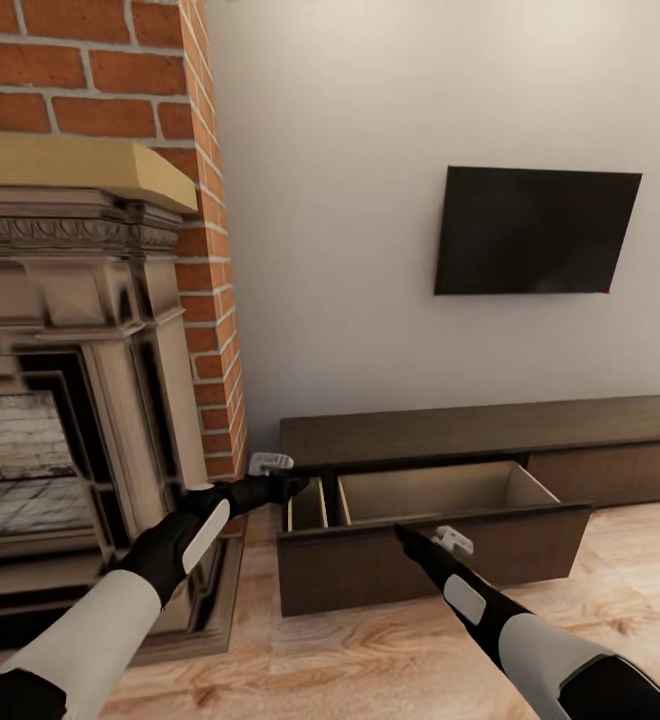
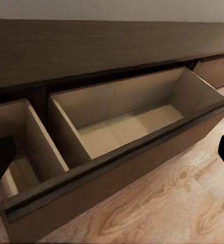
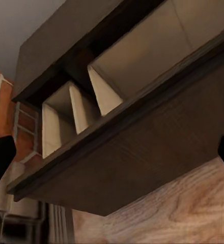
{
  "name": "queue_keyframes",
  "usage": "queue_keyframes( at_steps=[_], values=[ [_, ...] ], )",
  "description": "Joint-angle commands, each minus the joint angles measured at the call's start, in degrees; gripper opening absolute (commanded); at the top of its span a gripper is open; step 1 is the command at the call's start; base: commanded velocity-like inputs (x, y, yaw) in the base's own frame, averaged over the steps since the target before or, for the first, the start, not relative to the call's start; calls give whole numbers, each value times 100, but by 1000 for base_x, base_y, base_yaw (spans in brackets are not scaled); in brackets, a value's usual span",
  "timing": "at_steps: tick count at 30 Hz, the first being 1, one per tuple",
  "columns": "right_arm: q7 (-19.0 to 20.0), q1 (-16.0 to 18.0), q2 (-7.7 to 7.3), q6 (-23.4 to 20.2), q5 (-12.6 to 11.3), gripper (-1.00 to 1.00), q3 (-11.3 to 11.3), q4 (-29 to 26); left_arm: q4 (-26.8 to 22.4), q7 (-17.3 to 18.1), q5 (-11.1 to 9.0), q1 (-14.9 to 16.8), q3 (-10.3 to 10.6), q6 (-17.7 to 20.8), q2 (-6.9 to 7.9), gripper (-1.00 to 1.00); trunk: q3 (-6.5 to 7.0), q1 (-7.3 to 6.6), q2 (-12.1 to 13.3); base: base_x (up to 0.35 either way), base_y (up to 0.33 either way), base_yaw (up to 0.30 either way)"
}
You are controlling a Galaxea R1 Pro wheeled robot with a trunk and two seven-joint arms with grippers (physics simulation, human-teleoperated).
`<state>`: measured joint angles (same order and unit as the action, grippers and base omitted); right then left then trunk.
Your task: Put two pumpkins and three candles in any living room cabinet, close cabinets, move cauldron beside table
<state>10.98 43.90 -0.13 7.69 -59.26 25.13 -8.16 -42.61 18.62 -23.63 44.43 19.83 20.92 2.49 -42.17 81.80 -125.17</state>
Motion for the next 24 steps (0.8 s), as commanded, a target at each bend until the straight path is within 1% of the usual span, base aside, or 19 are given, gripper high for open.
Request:
queue_keyframes(
  at_steps=[1, 3, 4, 5, 8, 10, 14, 18, 20, 24],
  values=[
    [-82, 10, 2, -35, 209, 100, 51, -34, 58, -219, -52, 4, 19, 37, -36, 100, 12, -24, 39, 0, 0, 0],
    [-109, 11, 6, -103, 377, 100, 52, -45, 100, -283, -53, 4, 20, 38, -50, 100, 48, -67, 119, 0, 0, 0],
    [-126, 12, 6, -207, 560, 100, 52, -51, 161, -328, -54, 4, 20, 37, -68, 100, 66, -89, 159, 0, 0, 0],
    [-148, 13, 0, -564, 1006, 100, 43, -59, 433, -380, -51, 4, 24, 34, -173, 100, 84, -111, 199, 0, 0, 0],
    [-158, 13, -5, -806, 1191, 100, 42, -62, 636, -385, -48, 2, 28, 29, -269, 100, 138, -177, 319, 0, 0, 0],
    [-164, 13, -10, -938, 1275, 100, 48, -59, 799, -391, -47, 3, 29, 27, -314, 100, 174, -221, 400, 0, 0, 0],
    [-165, 12, -41, -1073, 1328, 100, 62, -40, 1064, -404, -46, 4, 23, 15, -338, 100, 245, -309, 560, 0, 0, 0],
    [-169, 7, -179, -1230, 1361, 100, 84, -11, 1528, -412, -46, 4, 21, -14, -347, 100, 317, -397, 721, 0, 0, 0],
    [-167, 2, -193, -1244, 1378, 100, 86, -6, 1574, -415, -46, 4, 21, -16, -352, 100, 353, -441, 801, 0, 0, 0],
    [-163, -2, -218, -1250, 1511, 100, 88, -3, 1614, -413, -51, 4, 15, -17, -354, 100, 425, -529, 961, 0, 0, 0]
  ],
)
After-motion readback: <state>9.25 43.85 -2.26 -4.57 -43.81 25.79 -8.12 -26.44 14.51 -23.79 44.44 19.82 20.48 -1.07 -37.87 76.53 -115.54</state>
